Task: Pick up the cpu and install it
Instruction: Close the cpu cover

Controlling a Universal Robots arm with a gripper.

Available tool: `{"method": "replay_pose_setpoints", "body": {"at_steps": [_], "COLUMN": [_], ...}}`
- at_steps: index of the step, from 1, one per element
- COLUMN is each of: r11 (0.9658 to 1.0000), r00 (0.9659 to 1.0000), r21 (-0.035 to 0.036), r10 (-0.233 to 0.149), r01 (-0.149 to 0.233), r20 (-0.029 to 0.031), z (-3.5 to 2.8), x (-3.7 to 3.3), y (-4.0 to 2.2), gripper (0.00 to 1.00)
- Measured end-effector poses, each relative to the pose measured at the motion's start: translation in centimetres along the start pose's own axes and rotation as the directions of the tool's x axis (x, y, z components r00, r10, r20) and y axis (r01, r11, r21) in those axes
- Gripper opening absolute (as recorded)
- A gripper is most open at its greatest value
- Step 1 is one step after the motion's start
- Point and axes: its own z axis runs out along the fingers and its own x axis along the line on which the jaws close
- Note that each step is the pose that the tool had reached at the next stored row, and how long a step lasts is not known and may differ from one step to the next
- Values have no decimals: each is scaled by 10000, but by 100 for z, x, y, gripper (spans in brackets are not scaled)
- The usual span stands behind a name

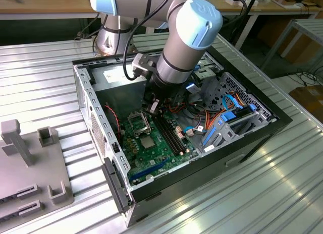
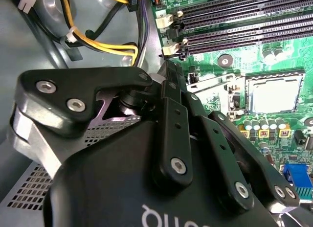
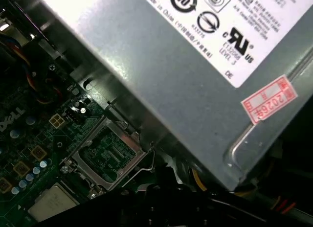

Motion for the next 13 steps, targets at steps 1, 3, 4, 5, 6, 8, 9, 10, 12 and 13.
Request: {"method": "replay_pose_setpoints", "body": {"at_steps": [1, 3, 4, 5, 6, 8, 9, 10, 12, 13], "r11": [10000, 10000, 10000, 10000, 10000, 10000, 10000, 10000, 10000, 10000], "r00": [10000, 10000, 10000, 10000, 10000, 10000, 10000, 10000, 10000, 10000], "r21": [0, -1, -1, -1, 0, 0, 0, 0, -1, -1], "r10": [0, 0, 0, 0, 0, 0, 0, -1, -2, -1], "r01": [0, 0, 0, 0, 0, 0, 0, 1, 2, 1], "r20": [0, 1, 2, 2, 0, -1, -1, 0, 1, 2], "z": [0, 0, 1, 7, 12, 22, 23, 25, 27, 29], "x": [1, 1, 1, 3, 3, 4, 4, 4, 5, 6], "y": [-1, -1, -1, -3, -3, -5, -5, -5, -5, -5], "gripper": [11, 11, 11, 11, 11, 11, 11, 11, 11, 11]}}
